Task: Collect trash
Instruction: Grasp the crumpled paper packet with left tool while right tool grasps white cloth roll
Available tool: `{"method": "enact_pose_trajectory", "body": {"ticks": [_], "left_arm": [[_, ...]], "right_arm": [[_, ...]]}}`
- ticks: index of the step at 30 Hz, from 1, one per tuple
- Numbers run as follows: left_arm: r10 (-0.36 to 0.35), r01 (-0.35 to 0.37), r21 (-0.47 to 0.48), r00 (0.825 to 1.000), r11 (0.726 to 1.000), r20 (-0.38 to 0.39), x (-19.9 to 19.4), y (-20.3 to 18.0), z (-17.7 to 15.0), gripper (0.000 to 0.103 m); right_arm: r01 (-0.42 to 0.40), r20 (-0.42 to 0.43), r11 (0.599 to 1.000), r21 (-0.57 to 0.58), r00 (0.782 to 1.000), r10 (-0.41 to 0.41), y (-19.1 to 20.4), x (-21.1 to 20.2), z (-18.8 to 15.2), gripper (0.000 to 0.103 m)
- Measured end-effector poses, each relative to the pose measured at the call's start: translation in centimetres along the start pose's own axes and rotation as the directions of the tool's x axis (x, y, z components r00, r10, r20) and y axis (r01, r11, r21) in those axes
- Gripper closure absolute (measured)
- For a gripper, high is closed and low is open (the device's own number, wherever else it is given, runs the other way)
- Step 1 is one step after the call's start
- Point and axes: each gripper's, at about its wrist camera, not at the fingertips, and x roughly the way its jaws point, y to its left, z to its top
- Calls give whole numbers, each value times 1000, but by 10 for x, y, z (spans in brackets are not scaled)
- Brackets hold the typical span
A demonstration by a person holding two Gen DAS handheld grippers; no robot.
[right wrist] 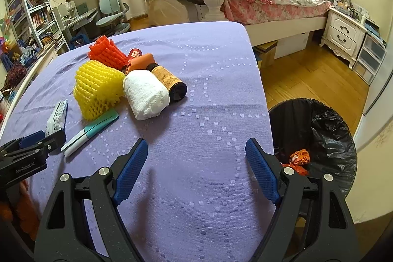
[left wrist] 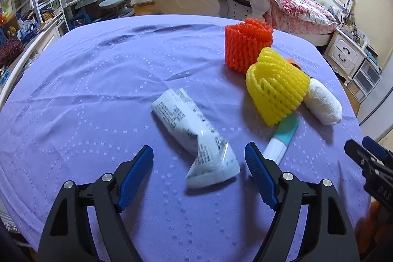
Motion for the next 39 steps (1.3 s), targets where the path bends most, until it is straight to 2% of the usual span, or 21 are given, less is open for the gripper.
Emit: {"method": "enact_pose_trajectory", "body": {"ticks": [3, 5, 8, 13, 15, 24, 27, 31, 39], "left_arm": [[19, -19, -24, 1000, 1000, 5, 6, 4, 5, 28], [7, -7, -28, 1000, 1000, -3, 9, 6, 5, 39], [3, -4, 16, 1000, 1000, 15, 7, 3, 5, 56], [-46, 44, 51, 999, 998, 28, 7, 1, 5, 61], [-61, 59, 63, 998, 996, 35, 7, 0, 5, 68], [-47, 41, 95, 997, 995, 69, 5, 0, 9, 68], [-47, 41, 85, 996, 996, 70, 5, 5, 8, 68], [-43, 38, 72, 996, 997, 72, 6, 12, 11, 68], [-44, 40, 62, 996, 997, 76, 6, 18, 12, 68]], "right_arm": [[2, -1, 1000, 1, 1000, -2, 0, 0, -1, 23], [2, -1, 1000, -1, 1000, -2, 0, -1, 0, 23], [4, -2, 1000, -2, 1000, -4, 0, -1, -1, 23], [6, 2, 1000, -6, 1000, -6, 0, -2, -1, 23], [9, 7, 1000, -9, 1000, -9, 0, -3, -1, 23], [-14, 32, 999, -36, 999, 15, 14, -2, 11, 25], [-24, 37, 998, -64, 999, 26, 25, 1, 19, 32], [-16, 44, 995, -101, 999, 21, 39, 8, 30, 35], [5, 8, 989, -150, 1000, -4, 57, 26, 36, 53]]}}
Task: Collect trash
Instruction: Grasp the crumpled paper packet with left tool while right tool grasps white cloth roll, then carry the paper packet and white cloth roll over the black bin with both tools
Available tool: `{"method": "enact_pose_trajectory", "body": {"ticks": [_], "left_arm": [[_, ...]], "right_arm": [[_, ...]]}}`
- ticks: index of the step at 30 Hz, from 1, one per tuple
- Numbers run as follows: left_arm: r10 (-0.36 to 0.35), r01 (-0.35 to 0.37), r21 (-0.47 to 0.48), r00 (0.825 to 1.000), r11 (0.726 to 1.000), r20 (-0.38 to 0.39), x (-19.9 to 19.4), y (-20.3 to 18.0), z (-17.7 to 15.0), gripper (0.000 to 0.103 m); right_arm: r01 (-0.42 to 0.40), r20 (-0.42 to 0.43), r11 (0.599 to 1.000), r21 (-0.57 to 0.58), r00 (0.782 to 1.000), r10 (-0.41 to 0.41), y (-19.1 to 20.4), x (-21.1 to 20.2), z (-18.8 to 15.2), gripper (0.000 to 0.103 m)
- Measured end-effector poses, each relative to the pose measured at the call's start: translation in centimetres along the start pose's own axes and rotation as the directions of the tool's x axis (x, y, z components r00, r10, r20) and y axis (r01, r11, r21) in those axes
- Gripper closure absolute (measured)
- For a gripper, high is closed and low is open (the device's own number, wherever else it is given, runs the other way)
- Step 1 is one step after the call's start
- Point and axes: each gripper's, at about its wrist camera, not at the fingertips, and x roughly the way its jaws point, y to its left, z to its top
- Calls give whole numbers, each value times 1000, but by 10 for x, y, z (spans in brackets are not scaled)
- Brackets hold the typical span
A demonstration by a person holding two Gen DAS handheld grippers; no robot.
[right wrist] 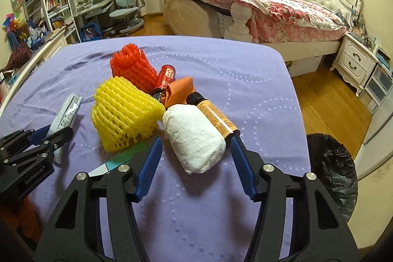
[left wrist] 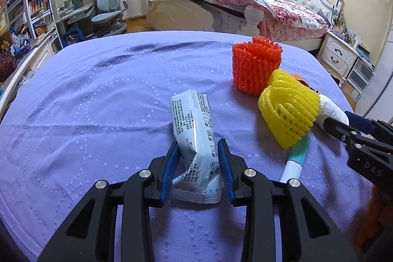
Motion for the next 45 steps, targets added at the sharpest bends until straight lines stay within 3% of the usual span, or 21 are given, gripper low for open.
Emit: {"method": "enact_pose_trajectory", "body": {"ticks": [4, 20, 32, 45], "left_arm": [[-4, 4, -2, 1000, 1000, 5, -3, 1, -2, 68], [-31, 31, -4, 997, 1000, 73, -40, -14, -9, 68], [-129, 115, 115, 984, 987, 121, -64, -83, -12, 68], [-252, 212, 268, 959, 940, 127, -57, -181, -9, 68]], "right_arm": [[18, 4, 1000, -16, 1000, -18, 3, -1, -4, 63], [13, 50, 998, 65, 999, -16, -22, -43, -25, 65], [85, 87, 978, 192, 991, -104, -82, -82, -54, 65], [176, 84, 929, 325, 973, -214, -154, -101, -80, 65]]}}
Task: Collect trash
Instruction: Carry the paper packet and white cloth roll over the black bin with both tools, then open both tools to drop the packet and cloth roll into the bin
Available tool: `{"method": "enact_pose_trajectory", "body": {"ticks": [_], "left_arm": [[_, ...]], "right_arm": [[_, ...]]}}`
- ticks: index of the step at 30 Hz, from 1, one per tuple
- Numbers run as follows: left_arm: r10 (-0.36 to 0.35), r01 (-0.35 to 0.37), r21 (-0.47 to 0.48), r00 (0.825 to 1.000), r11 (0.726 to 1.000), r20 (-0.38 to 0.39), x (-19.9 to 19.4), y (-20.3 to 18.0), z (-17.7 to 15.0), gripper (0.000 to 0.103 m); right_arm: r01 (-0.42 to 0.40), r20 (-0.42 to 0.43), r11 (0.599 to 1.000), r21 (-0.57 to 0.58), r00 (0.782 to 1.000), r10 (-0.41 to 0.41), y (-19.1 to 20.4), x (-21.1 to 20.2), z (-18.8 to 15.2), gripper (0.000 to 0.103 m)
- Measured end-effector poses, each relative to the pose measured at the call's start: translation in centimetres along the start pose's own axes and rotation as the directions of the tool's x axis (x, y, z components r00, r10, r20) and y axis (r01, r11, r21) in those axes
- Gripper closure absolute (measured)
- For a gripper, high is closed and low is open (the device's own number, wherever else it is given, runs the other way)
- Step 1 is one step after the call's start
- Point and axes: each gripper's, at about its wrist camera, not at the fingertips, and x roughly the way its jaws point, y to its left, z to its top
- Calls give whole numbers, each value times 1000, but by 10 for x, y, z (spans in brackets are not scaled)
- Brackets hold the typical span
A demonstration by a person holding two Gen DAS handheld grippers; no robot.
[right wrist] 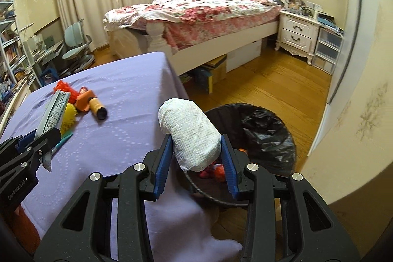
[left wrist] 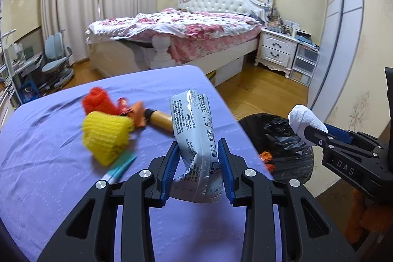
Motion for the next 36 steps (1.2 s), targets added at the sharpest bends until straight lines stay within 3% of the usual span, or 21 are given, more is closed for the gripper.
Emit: {"method": "enact_pose_trajectory", "body": {"ticks": [12, 36], "left_arm": [[-53, 55, 65, 998, 996, -20, 38, -58, 12, 68], [-69, 78, 137, 996, 988, -63, 76, -105, 28, 68]], "right_arm": [[95, 16, 994, 57, 995, -96, -49, 11, 1, 65], [113, -28, 983, 145, 993, -110, -91, 39, 14, 65]]}}
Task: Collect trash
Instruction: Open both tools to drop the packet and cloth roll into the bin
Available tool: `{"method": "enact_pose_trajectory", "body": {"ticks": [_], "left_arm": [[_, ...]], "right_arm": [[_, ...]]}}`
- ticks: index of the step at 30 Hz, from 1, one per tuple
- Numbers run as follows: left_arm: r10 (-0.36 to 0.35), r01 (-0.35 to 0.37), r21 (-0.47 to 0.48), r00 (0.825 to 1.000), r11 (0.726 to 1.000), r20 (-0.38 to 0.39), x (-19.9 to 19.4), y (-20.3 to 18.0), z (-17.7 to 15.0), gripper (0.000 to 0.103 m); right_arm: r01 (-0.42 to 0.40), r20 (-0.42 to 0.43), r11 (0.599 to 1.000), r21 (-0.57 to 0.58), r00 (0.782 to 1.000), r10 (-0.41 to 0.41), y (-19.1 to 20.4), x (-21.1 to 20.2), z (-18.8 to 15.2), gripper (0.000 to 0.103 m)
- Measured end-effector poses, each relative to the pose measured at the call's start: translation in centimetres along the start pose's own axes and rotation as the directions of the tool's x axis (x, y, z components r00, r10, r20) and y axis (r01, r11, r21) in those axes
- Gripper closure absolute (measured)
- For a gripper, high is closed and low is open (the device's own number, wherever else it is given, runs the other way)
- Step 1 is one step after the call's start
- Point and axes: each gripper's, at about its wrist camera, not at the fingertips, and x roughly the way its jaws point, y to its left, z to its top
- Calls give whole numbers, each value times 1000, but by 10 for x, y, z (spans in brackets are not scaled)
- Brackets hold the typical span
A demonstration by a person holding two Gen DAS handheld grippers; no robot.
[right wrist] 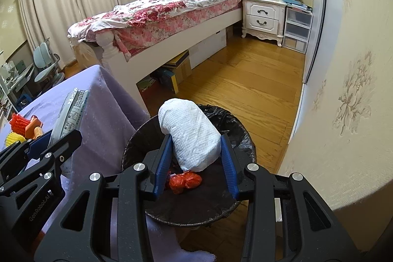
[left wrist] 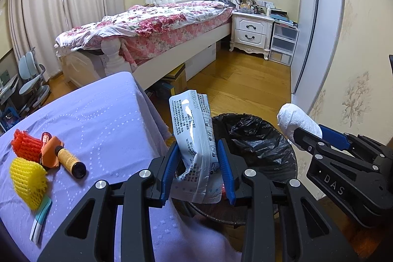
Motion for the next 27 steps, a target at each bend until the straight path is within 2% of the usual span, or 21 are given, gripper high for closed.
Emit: {"method": "enact_pose_trajectory", "body": {"ticks": [14, 16, 17, 18, 19, 21, 24, 27], "left_arm": [[-7, 7, 24, 1000, 1000, -25, 18, -7, 7, 67], [3, -2, 29, 1000, 1000, -26, 18, -7, 7, 61], [7, -7, 25, 1000, 1000, -23, 16, -6, 6, 55], [8, -8, 20, 1000, 1000, -20, 16, -6, 6, 50], [8, -8, 16, 1000, 1000, -18, 14, -5, 5, 49], [14, -14, 14, 1000, 1000, -15, 12, -3, 4, 42], [25, -25, 21, 1000, 999, 1, 6, -3, 5, 35], [39, -40, 28, 999, 999, 15, -1, -1, 5, 32]], "right_arm": [[0, -9, 1000, 18, 1000, 0, -10, 9, 3, 63], [-2, -15, 1000, 29, 1000, 3, -13, 11, 2, 62], [-3, -15, 1000, 31, 1000, 3, -14, 13, 3, 60], [-1, -14, 999, 33, 1000, 2, -14, 13, 4, 53], [4, -12, 999, 37, 1000, -4, -15, 12, 3, 51], [8, -11, 999, 41, 1000, -7, -16, 13, 3, 51], [12, -9, 999, 40, 1000, -12, -15, 12, 3, 50], [15, -4, 999, 36, 1000, -15, -13, 9, 4, 43]]}}
